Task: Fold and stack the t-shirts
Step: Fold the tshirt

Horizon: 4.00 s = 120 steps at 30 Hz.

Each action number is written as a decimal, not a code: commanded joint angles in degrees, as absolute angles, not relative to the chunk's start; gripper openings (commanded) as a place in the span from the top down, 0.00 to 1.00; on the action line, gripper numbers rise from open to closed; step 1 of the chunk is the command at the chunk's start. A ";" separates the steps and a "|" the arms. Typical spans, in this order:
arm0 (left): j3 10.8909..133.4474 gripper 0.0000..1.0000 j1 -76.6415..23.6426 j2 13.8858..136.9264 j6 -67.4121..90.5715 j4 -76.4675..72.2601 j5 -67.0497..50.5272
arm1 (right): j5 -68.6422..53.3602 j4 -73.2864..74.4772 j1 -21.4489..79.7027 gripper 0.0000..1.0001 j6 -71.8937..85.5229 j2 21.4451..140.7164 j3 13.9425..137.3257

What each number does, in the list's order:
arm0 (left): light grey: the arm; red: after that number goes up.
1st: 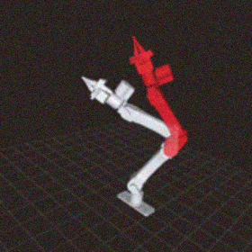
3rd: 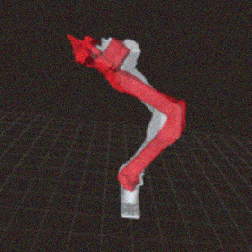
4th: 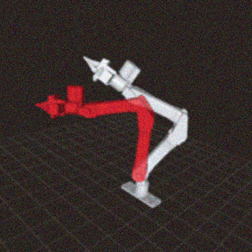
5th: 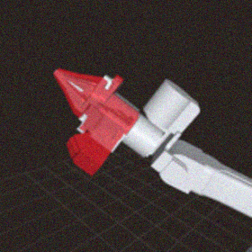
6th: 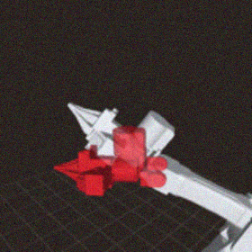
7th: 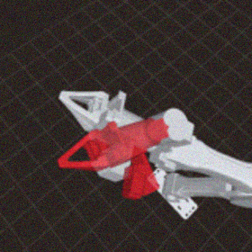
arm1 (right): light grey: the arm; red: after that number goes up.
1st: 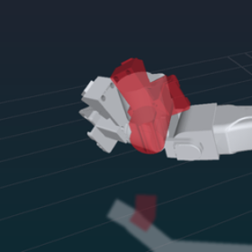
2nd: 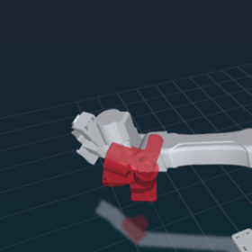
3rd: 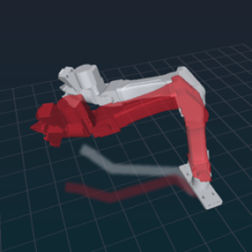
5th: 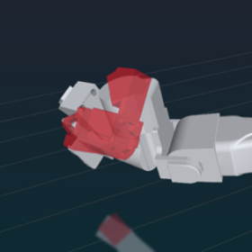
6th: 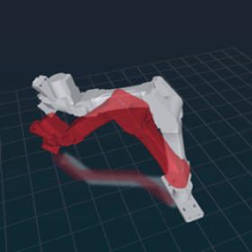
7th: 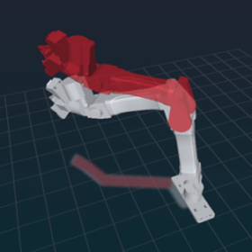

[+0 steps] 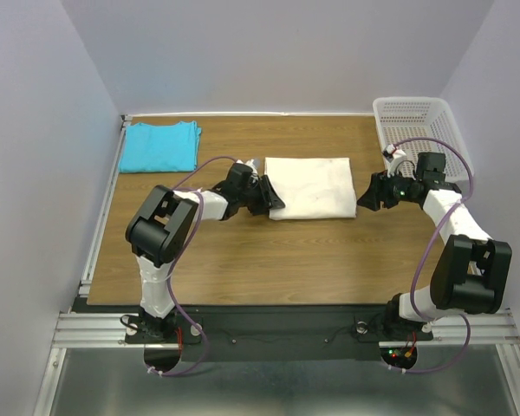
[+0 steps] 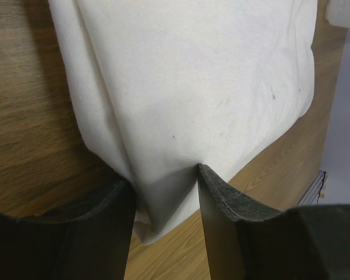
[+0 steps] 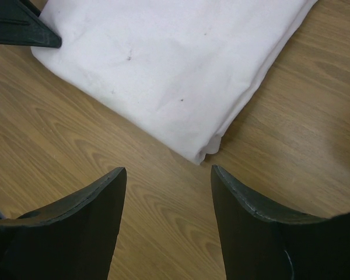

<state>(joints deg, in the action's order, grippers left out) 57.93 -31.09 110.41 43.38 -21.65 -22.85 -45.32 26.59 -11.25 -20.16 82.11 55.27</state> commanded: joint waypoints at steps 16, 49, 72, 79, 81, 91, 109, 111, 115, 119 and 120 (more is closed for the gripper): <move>60.82 0.14 -29.36 97.74 29.53 -1.85 -9.85 | -46.93 25.14 -12.13 0.34 -20.39 79.54 54.49; 92.72 0.18 -26.72 127.26 31.64 5.63 -26.72 | -46.41 25.14 -12.57 0.34 -20.57 79.81 54.58; 90.97 0.76 -26.81 129.64 35.94 -1.65 -33.83 | -46.32 25.14 -13.27 0.34 -20.57 79.63 54.58; 86.76 1.00 -26.63 127.71 38.66 -10.70 -38.31 | -46.32 25.14 -13.71 0.34 -20.65 79.72 54.58; 84.30 1.00 -26.11 125.44 40.16 -15.79 -40.25 | -46.41 25.14 -13.80 0.34 -20.57 79.63 54.58; 78.93 1.00 -22.77 116.72 51.76 -24.96 -43.15 | -47.37 25.22 -13.89 0.34 -21.18 79.89 54.23; 86.92 1.00 -21.80 116.54 41.59 -8.54 -38.77 | -47.64 25.22 -13.89 0.34 -21.27 80.33 54.14; 88.41 1.00 -21.62 116.72 37.11 -3.79 -36.22 | -47.55 25.22 -13.89 0.34 -21.27 80.33 54.14; 90.87 1.00 -21.10 116.81 29.63 4.11 -31.12 | -47.64 25.22 -13.89 0.34 -21.27 80.51 54.14; 93.51 1.00 -19.95 116.81 23.39 10.01 -26.37 | -47.64 25.22 -13.89 0.34 -21.27 80.68 54.23; 94.30 1.00 -19.34 116.81 22.51 11.59 -24.80 | -47.64 25.22 -13.89 0.34 -21.36 80.68 54.23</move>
<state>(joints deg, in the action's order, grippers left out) 89.91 -21.21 119.33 30.94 4.95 -30.55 -46.35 26.57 -13.50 -20.82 81.45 54.28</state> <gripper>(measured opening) 0.051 0.656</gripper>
